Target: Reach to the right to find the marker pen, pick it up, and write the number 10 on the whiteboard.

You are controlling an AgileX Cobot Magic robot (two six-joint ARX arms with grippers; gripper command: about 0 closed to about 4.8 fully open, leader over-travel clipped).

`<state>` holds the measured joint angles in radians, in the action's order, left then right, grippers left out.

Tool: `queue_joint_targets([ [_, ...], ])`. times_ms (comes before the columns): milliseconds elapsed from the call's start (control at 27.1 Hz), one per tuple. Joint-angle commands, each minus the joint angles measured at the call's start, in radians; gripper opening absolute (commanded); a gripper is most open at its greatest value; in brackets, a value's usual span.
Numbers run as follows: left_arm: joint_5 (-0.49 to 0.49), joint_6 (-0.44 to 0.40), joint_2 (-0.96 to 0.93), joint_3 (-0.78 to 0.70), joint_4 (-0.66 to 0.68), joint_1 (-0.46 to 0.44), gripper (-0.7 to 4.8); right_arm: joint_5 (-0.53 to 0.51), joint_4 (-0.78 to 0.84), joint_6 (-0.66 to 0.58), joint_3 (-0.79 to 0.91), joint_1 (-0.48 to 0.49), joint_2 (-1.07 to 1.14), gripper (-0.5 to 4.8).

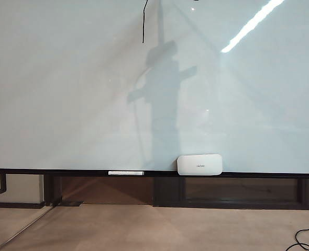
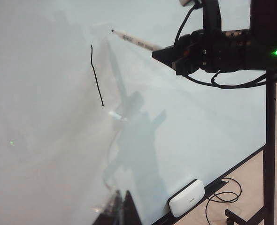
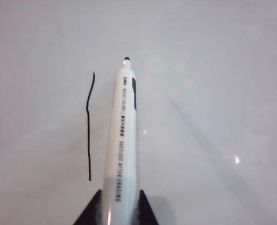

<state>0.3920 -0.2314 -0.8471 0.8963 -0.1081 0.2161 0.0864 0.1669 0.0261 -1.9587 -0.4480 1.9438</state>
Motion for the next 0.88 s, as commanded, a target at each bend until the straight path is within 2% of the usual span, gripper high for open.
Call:
queue_joint_targets([
  [37,0.006,0.003,0.003,0.002,-0.019,0.001,-0.06,0.000,0.010,-0.008,-0.006,0.002,0.010,-0.04],
  [885,0.042,0.003,-0.002,0.002,-0.020,0.001,-0.06,-0.011,0.071,-0.060,-0.006,0.012,0.040,-0.04],
])
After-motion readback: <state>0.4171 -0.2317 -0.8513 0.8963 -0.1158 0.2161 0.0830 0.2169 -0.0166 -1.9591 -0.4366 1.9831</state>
